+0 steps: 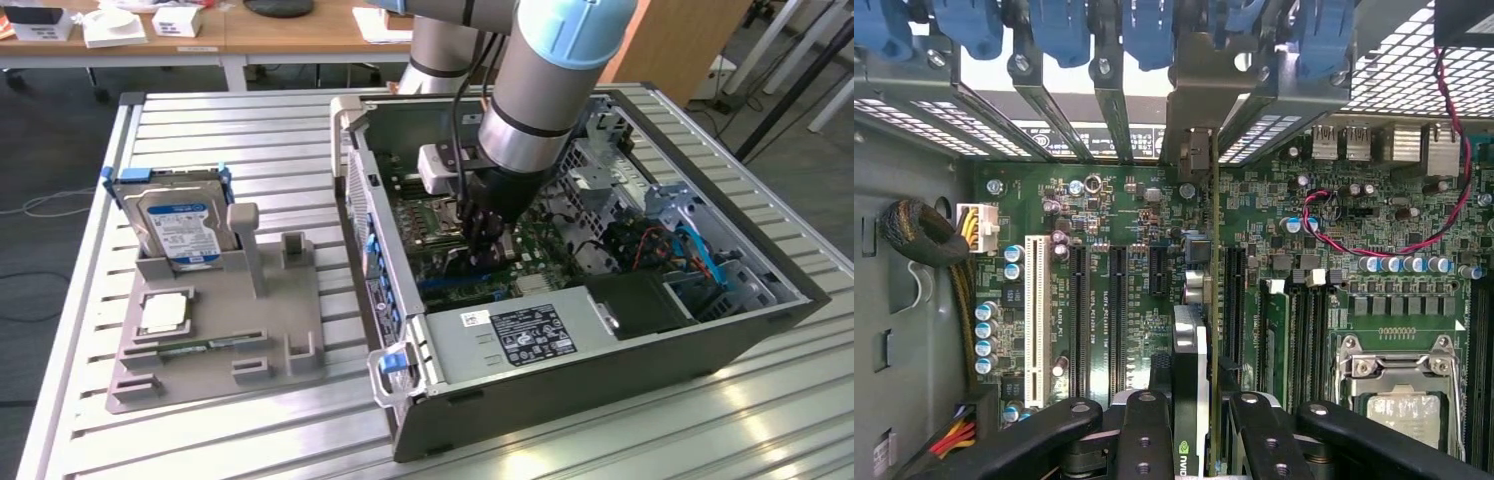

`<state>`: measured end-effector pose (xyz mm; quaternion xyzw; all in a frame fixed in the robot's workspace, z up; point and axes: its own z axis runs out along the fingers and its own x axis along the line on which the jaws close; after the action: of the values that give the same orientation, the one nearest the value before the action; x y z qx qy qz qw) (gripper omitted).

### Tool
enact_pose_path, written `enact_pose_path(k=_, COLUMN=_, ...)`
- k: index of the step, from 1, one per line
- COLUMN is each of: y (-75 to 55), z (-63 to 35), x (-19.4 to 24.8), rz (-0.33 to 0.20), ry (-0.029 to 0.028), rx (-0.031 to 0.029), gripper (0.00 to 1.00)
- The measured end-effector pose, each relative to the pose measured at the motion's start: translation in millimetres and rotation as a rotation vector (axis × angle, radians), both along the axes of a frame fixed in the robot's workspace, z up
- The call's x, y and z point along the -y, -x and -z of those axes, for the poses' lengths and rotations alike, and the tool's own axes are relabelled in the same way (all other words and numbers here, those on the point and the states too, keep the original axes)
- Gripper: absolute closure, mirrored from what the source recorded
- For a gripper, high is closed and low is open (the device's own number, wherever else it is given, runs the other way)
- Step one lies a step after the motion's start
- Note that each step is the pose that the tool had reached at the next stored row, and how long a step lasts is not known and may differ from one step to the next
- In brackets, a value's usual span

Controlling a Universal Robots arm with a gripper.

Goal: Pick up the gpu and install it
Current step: 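Insert the gpu into the slot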

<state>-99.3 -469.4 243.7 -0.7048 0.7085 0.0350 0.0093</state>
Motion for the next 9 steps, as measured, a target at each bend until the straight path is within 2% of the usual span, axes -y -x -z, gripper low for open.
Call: enact_pose_path(k=9, y=0.0, z=0.0, x=-0.4, rz=0.001, ry=0.0001, rx=-0.0001, gripper=0.73)
